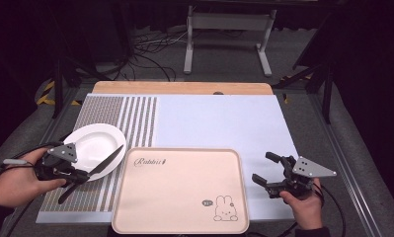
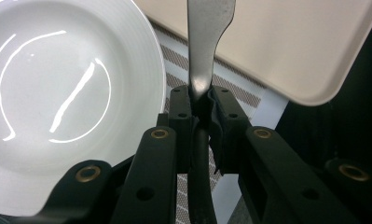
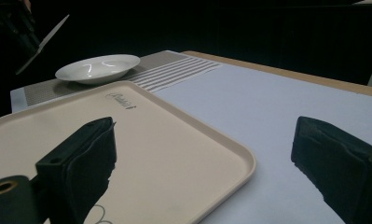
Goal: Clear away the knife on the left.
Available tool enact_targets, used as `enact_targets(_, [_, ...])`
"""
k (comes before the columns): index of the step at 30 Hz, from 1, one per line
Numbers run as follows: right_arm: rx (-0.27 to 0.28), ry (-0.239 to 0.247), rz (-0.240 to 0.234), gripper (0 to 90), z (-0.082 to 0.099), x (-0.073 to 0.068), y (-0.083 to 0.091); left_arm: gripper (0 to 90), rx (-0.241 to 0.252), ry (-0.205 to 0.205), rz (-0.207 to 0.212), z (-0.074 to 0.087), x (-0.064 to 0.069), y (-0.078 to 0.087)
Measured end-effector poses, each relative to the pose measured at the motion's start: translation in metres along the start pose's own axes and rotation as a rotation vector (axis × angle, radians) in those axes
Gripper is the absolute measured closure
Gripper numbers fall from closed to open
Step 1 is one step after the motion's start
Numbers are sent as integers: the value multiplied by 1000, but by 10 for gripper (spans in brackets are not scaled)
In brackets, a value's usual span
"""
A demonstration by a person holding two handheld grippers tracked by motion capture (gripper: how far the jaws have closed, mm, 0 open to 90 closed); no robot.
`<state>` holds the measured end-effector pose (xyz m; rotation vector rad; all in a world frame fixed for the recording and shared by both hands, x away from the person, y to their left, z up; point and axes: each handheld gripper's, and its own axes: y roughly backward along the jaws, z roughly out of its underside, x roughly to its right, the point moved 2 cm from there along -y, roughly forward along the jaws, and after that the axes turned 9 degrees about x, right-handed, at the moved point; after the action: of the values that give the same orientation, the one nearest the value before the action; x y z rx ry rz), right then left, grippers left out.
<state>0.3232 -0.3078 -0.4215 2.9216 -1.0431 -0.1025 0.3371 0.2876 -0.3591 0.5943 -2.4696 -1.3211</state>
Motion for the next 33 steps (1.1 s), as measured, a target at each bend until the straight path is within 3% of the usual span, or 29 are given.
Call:
enact_targets(8, [1, -2, 1, 70, 0, 0, 0, 803, 34, 83, 35, -16, 6, -1])
enact_targets(10, [1, -3, 0, 70, 0, 0, 0, 803, 34, 84, 33, -19, 8, -1])
enact_targets(13, [-1, -2, -1, 70, 0, 0, 0, 803, 46, 123, 76, -28, 14, -6])
enact_targets(19, [0, -1, 0, 70, 0, 0, 0, 803, 64, 170, 98, -40, 20, -16])
enact_targets(24, [-1, -1, 1, 70, 1, 0, 0, 803, 65, 168, 100, -47, 24, -23])
enact_targets(33, [-3, -3, -1, 70, 2, 0, 1, 803, 98, 210, 145, -57, 31, -38])
